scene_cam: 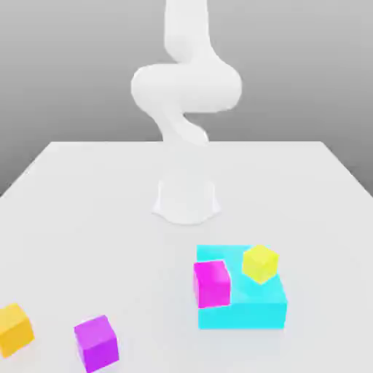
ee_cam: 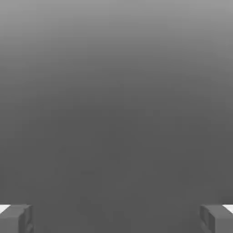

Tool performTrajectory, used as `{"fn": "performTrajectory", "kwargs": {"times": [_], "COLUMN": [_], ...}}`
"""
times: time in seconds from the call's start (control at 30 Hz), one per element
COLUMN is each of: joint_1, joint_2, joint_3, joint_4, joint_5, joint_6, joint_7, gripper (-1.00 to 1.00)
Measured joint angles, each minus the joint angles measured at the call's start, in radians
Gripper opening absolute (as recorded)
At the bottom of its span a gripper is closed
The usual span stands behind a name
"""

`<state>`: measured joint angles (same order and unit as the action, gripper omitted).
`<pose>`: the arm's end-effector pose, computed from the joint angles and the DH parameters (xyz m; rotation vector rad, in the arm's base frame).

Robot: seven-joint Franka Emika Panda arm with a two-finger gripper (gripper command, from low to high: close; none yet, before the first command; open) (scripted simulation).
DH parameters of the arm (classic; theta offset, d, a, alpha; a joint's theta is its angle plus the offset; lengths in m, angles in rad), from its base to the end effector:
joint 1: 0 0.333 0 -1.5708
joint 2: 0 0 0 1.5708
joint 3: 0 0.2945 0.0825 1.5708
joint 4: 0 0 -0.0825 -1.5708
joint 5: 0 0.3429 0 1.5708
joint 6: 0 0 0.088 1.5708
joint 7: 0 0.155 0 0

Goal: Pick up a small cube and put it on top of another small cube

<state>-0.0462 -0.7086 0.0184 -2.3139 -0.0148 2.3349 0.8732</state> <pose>0.3854 -0.0097 0.6240 -2.4412 1.1712 -0.9585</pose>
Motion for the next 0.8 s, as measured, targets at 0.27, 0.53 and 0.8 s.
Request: {"fn": "performTrajectory", "kwargs": {"times": [0.27,0.53,0.8], "joint_1": [-0.133,-0.217,-0.273], "joint_2": [0.297,0.588,0.872], "joint_3": [0.042,0.033,0.004], "joint_4": [-0.045,-0.089,-0.134], "joint_5": [-0.054,-0.095,-0.040], "joint_6": [0.113,0.223,0.338], "joint_7": [0.242,0.470,0.629], "gripper": [0.00,0.00,0.00]}}
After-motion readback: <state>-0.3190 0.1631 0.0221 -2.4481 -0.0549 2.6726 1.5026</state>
